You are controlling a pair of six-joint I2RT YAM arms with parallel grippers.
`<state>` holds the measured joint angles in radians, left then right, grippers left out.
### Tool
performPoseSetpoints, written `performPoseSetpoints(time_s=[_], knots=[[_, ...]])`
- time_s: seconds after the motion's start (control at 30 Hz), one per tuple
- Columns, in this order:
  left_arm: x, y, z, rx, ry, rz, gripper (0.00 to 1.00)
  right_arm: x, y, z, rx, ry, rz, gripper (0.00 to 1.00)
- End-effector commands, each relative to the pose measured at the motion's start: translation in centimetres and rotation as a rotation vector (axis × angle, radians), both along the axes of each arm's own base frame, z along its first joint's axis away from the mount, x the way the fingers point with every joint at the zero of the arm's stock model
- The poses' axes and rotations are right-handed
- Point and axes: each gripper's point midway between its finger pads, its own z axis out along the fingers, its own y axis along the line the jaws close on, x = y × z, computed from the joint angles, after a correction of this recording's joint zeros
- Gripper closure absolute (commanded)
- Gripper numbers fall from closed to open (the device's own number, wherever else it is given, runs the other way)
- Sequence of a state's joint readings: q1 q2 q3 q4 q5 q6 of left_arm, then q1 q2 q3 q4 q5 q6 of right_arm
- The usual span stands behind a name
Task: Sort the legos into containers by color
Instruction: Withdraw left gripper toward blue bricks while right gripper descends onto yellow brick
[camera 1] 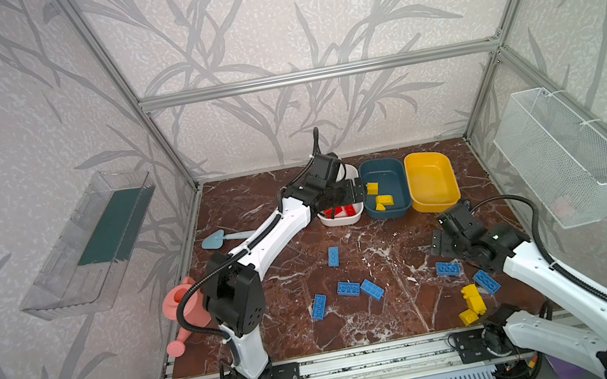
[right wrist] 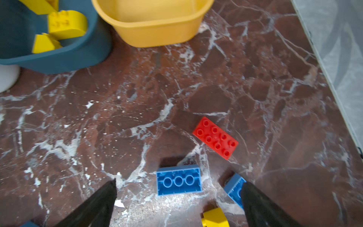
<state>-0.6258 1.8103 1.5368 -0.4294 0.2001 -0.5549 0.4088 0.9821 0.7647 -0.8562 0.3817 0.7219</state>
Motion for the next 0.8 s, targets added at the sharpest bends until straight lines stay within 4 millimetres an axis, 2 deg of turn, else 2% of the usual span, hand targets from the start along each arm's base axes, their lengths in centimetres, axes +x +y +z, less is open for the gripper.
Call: performPoseSetpoints(time_s=[0.0,0.13,0.2,0.3,0.43,0.77], knots=[[-1.6,-0.4,-1.1,-0.023,-0.016,0.006,0.02,-2.9,-2.5,-0.4,-0.055,0.112,-0.116,0.01],[-4.2,0.0,-3.5,0.041,-0.002,-0.024,0.04,-4.6,-3.4,-1.2,-0.024,0.169,-0.171,0.01],[-5.1,0.0,-4.1,0.053,-0.002,-0.035,0.04,-5.3,-4.0,-1.4,-0.029,0.191,-0.196,0.00],[-6.4,-0.1,-4.5,0.044,-0.001,-0.045,0.05,-5.8,-4.0,-1.7,-0.002,0.216,-0.230,0.01],[-7.7,0.2,-4.4,0.027,-0.013,-0.052,0.05,-6.5,-3.4,-3.9,0.104,0.283,-0.297,0.03],[-9.7,3.0,-5.0,0.060,-0.044,-0.020,0.05,-7.3,-2.7,-7.6,0.150,0.388,-0.357,0.10]])
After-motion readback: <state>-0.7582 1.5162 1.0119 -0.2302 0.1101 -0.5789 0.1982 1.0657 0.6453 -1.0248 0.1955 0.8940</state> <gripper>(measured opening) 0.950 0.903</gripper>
